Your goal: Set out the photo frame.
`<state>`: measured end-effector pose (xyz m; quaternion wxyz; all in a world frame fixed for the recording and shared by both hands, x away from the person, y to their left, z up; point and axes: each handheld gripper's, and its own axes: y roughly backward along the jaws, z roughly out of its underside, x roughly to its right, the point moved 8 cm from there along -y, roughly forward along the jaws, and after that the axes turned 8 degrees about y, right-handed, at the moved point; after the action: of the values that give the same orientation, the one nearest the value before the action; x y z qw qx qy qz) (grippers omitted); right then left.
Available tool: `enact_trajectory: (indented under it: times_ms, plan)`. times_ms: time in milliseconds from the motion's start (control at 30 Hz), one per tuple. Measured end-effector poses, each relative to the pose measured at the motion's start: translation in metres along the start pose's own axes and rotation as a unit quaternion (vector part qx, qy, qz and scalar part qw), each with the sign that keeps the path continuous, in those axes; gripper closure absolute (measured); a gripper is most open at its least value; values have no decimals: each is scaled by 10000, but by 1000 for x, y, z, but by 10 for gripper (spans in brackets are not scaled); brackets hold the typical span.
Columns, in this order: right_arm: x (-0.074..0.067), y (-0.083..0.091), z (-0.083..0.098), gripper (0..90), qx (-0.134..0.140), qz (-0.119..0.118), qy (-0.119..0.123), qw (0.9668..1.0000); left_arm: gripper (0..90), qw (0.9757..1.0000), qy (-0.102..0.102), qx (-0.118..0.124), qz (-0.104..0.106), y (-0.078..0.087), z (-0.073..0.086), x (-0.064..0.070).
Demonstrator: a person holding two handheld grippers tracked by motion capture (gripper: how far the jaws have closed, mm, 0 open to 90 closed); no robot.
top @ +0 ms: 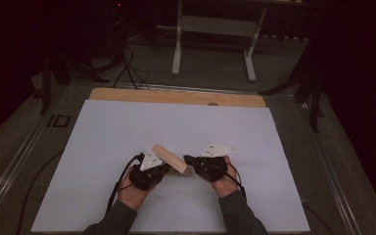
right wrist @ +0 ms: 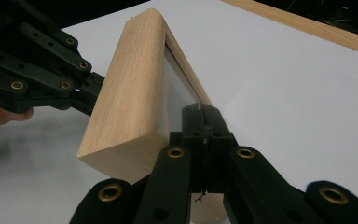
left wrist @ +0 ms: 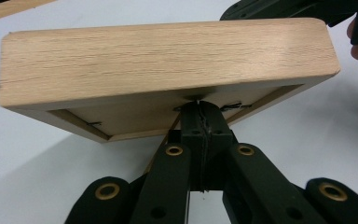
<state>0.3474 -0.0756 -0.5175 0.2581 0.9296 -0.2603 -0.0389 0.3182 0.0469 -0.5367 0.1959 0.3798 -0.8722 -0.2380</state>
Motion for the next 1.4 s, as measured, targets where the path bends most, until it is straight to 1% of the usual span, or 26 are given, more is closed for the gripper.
enact_trajectory:
  times_ms: [167, 367, 533, 867, 1033, 1267, 1400]
  plan:
    - [-1, 0, 0, 898, -1, -8, 12, 10000, 894, 9999, -99, -54, 56, -2, 1, 4]
    - [-2, 0, 0, 898, -6, -4, 13, 10000, 894, 9999, -103, -54, 98, -4, 2, 3]
    - [-3, 0, 0, 898, -7, -23, 11, 10000, 894, 9999, -113, -62, 90, -4, 2, 3]
    - [-6, 0, -1, 898, -16, -98, 44, 9999, 894, 9999, -90, -74, 54, -4, 3, 1]
    - [-7, 0, -1, 898, -17, -111, 68, 9999, 893, 9999, -34, -87, 71, -4, 3, -1]
    - [-14, -2, -2, 898, -31, -199, 137, 9997, 894, 10000, 70, -49, 32, -5, 2, -6]
    - [-17, -3, -3, 898, -36, -214, 184, 9996, 894, 10000, 48, 2, -35, -4, 1, -8]
